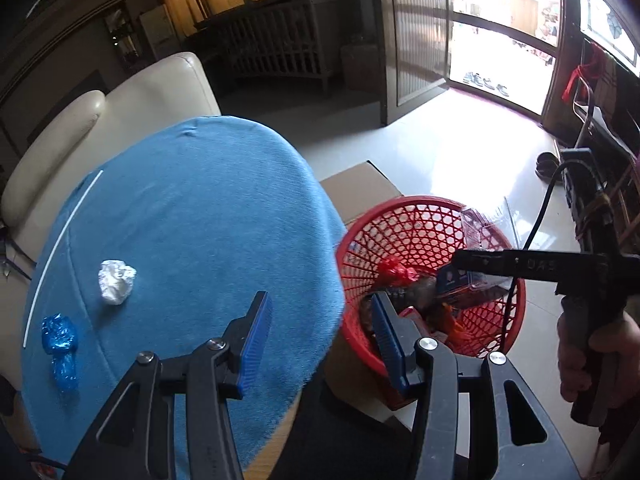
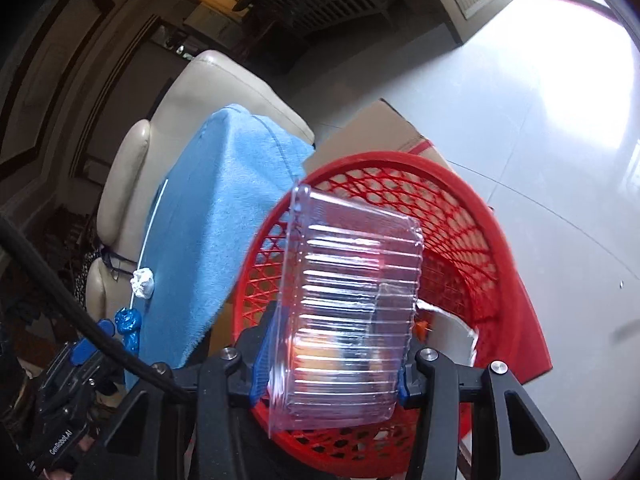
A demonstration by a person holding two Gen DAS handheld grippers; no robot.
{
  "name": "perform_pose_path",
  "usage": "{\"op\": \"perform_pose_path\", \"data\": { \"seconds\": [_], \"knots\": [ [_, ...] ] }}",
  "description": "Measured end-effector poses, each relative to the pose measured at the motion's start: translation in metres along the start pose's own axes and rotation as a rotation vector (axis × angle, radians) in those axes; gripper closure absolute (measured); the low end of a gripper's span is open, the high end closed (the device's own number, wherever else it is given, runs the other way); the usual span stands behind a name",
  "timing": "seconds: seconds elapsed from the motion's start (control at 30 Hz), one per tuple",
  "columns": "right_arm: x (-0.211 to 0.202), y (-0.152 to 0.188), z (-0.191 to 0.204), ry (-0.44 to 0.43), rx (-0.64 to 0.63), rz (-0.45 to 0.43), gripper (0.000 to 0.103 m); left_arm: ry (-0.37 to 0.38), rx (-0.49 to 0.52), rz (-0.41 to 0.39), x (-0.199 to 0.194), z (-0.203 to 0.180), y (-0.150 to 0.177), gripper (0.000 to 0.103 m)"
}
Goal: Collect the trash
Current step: 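Open the left tool to drop the medicine box while the right tool releases the tray, then move both tools back over the table toward the blue bag and white tissue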
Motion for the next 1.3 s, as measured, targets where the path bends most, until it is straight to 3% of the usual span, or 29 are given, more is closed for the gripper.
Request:
{"op": "perform_pose_path", "data": {
  "seconds": [0.13, 0.43, 0.63, 0.93, 1.3],
  "knots": [
    [-0.013, -0.008, 0.027, -0.068, -0.019, -0.025, 0.043, -0.012, -0.062, -0.022, -0.011, 0.025, 0.000, 0.051],
    [-0.047, -0.013, 0.064, -0.134, -0.065, -0.098, 0.043, -0.127, -0.199, -0.059, -0.035, 0.099, 0.032, 0.047],
    [-0.045, -0.001, 0.097, -0.158, -0.125, -0.077, 0.043, -0.237, -0.333, -0.034, -0.058, 0.154, 0.070, 0.047],
    [-0.042, 0.022, 0.161, -0.179, -0.276, -0.053, 0.043, -0.391, -0.478, -0.062, -0.111, 0.223, 0.114, 0.045],
    [-0.034, 0.053, 0.215, -0.218, -0.382, -0.003, 0.044, -0.532, -0.542, -0.116, -0.167, 0.266, 0.145, 0.044]
  ]
}}
Point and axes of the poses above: each gripper's, at about its wrist camera, not at the fingertips, and x roughly the way its jaws point, z to its left, y to its underside, the point moved 6 cm from there along x, roughly the way its jaws point, and after that the axes turned 3 degrees about -z, right-handed, at the moved point
